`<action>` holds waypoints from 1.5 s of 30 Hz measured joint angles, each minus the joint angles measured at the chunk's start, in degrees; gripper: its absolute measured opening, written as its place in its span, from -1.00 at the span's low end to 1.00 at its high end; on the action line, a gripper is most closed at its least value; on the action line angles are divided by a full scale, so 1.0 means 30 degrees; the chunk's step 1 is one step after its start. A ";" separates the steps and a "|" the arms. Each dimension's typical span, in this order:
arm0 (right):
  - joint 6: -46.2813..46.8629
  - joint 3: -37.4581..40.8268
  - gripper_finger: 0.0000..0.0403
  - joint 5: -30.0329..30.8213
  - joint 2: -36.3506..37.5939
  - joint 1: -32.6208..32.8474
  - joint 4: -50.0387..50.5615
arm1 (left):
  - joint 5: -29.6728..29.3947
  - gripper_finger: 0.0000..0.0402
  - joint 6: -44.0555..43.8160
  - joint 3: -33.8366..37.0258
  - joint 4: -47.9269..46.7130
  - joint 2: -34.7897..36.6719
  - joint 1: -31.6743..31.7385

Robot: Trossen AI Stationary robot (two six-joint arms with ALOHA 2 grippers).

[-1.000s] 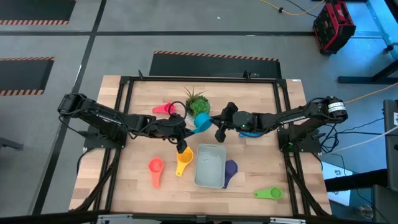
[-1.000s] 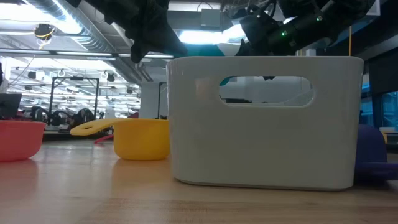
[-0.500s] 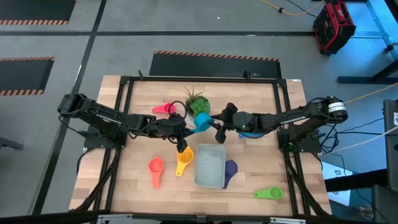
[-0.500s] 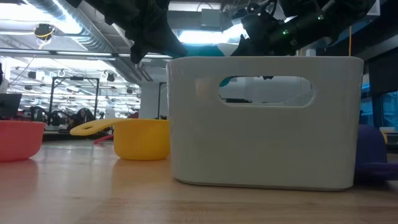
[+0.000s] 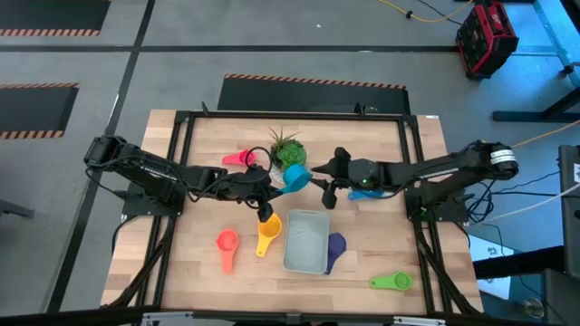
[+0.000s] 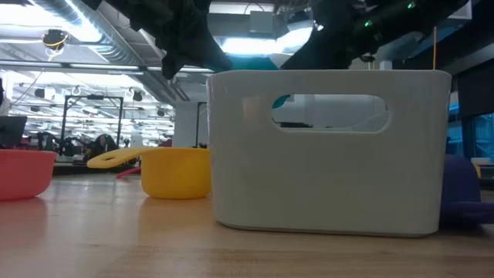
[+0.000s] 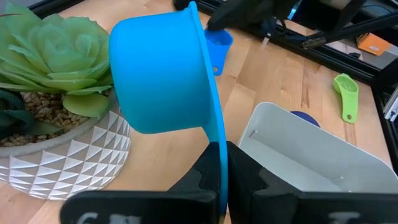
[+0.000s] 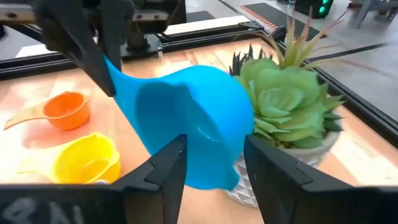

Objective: Nest measuring cups in basket
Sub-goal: Adjust the light blue measuring cup

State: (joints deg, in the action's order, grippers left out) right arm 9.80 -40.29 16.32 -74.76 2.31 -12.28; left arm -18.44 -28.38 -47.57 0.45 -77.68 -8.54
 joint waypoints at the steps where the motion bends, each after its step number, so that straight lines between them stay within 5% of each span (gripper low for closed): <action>1: 0.0000 0.0000 -0.19 0.0002 0.0469 0.0000 0.0564 | 0.0000 -1.00 -0.0007 0.0000 0.0000 0.0004 -0.0007; 8: 0.0000 0.0000 -0.19 0.0000 0.4117 0.0000 0.4467 | 0.0391 -1.00 -0.0420 0.0000 0.0014 0.0000 0.0065; 19: 0.0066 0.0000 -0.19 0.0000 0.8501 -0.0007 0.8309 | 0.4500 -1.00 -0.1407 0.0009 -0.0513 0.1089 0.1731; 31: 0.0066 0.0000 -0.19 0.0000 0.8879 0.0000 0.8631 | 0.8390 -1.00 -0.1351 0.0007 -0.5476 0.7264 0.3883; 38: 0.0131 0.0000 -0.19 0.0003 0.8850 0.0000 0.8941 | 0.7273 -1.00 -0.1350 0.0124 -0.8804 1.0009 0.3179; 45: 0.0138 0.0000 -0.19 -0.0029 0.8843 0.0000 0.9008 | 0.7020 -1.00 -0.3159 0.3479 -0.6823 1.0451 0.2389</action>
State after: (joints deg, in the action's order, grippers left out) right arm 10.22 -40.29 16.23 -48.23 2.31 14.74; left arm 2.62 -37.86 -37.13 -20.02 -46.33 -1.37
